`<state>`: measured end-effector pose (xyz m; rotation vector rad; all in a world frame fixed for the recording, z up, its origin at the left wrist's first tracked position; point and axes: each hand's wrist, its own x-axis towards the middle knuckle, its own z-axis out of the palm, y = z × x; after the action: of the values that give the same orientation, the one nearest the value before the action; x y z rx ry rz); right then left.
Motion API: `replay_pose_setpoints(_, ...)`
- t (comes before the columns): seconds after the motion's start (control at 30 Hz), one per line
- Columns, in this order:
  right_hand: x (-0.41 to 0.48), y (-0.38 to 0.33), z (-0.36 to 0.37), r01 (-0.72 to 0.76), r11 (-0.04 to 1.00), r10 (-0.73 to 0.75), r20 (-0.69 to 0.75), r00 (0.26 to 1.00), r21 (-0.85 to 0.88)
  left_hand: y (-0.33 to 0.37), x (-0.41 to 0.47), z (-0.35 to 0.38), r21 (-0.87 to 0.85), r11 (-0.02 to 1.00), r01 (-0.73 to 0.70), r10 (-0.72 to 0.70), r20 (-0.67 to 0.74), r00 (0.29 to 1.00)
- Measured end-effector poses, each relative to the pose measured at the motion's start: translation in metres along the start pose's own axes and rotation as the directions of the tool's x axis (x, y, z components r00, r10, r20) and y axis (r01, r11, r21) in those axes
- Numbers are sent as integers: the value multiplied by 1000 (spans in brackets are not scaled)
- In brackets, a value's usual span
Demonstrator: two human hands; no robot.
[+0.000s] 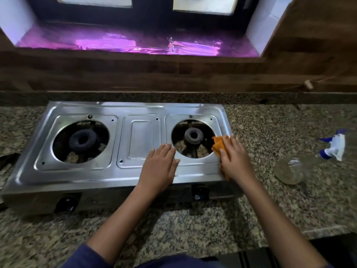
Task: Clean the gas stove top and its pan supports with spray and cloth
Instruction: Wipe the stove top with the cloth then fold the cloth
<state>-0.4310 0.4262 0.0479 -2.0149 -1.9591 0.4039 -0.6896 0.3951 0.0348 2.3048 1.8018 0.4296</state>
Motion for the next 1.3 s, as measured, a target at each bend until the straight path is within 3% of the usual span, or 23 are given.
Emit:
replay_pose_setpoints(0.13, -43, 19, 1, 30, 999, -31, 4, 1000, 32, 38, 10, 10, -11, 999, 32, -33, -66, 997)
replay_pose_setpoints(0.3, -7, 26, -2, 73, 997, -75, 61, 995, 38, 99, 30, 36, -20, 991, -130, 130, -22, 991)
replay_pose_setpoints(0.63, 83, 5, -6, 117, 990, -124, 101, 987, 73, 97, 46, 42, 29, 998, -58, 59, -40, 997)
replay_pose_setpoints(0.97, -14, 58, -21, 237, 945, -258, 68, 964, 224, 102, 43, 39, 6, 1000, -18, 18, -34, 999)
replay_pose_setpoints(1.03, -21, 71, -25, 213, 944, -226, 24, 974, 251, 104, 41, 39, 3, 1000, -16, 16, -31, 999)
replay_pose_setpoints(1.17, -2, 83, -48, -2, 920, 16, -32, 999, 391, 107, 35, 39, 6, 1000, -23, 23, -24, 999)
replay_pose_setpoints(1.3, 20, 63, -69, 93, 888, -9, -185, 983, 450, 109, 30, 39, -6, 999, -32, 32, -22, 999)
